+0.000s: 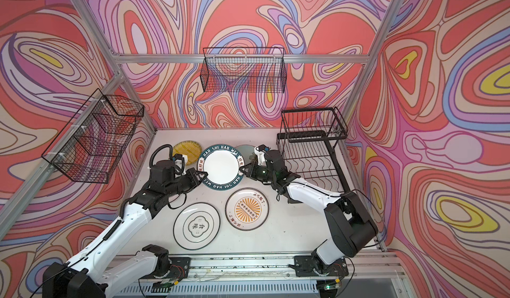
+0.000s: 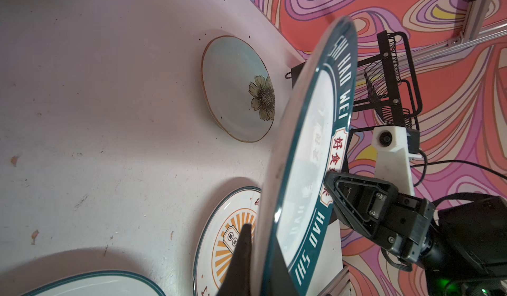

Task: Load plates into a dish rack
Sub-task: Pick up the plate from the center of the table.

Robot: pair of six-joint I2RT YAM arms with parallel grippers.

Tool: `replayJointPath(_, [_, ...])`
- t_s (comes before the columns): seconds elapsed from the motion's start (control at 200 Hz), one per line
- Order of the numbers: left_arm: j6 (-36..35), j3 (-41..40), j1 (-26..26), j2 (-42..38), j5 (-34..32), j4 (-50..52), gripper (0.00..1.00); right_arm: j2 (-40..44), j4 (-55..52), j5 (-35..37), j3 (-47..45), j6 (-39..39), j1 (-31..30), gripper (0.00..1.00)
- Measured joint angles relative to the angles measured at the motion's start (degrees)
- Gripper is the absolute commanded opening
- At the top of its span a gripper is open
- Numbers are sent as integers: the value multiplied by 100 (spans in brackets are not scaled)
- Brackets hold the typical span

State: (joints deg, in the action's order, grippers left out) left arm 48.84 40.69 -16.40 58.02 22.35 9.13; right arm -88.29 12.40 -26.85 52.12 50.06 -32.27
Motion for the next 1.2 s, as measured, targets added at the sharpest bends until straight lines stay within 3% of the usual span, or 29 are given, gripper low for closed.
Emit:
replayJointPath(0.641, [245,-708,-48,-566,17,-920,0,299,83,-109,0,-247,-109,50])
replayJointPath(0.897, [581,-1126,-48,-721,13,-1561,0,302,317,-186,-9,-201,-109,52])
replayJointPath(1.197, [756,-1349,-48,-815,-2,-1921,0,299,627,-225,-118,-22,-116,45])
